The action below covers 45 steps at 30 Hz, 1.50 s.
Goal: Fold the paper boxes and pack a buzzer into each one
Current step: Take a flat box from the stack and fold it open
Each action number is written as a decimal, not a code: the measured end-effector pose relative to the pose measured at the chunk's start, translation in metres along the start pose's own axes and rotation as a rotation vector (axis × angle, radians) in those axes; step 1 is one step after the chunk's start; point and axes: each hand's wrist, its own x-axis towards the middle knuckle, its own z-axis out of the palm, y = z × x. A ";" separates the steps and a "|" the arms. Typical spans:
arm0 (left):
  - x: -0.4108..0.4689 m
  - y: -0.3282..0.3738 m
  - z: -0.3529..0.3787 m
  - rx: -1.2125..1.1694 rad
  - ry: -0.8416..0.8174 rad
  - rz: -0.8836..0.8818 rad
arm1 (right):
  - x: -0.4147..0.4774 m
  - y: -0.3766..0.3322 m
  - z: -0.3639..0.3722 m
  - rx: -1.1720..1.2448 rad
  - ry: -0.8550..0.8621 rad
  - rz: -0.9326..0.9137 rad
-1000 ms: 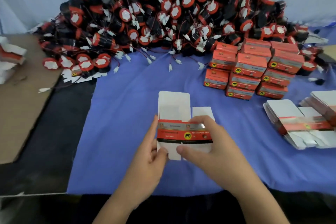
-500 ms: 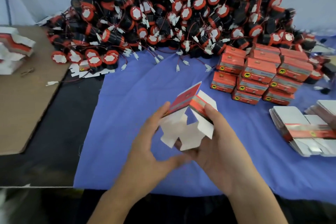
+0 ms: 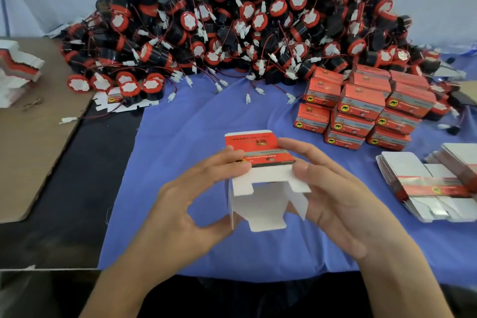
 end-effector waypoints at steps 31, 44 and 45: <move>0.005 0.021 0.010 -0.244 0.260 -0.267 | -0.020 0.007 0.011 -0.095 -0.095 -0.043; 0.008 0.030 0.017 -0.290 0.410 -0.204 | -0.011 0.027 0.029 -0.269 0.115 -0.426; 0.009 0.030 0.021 -0.307 0.424 -0.203 | -0.011 0.030 0.029 -0.351 0.145 -0.471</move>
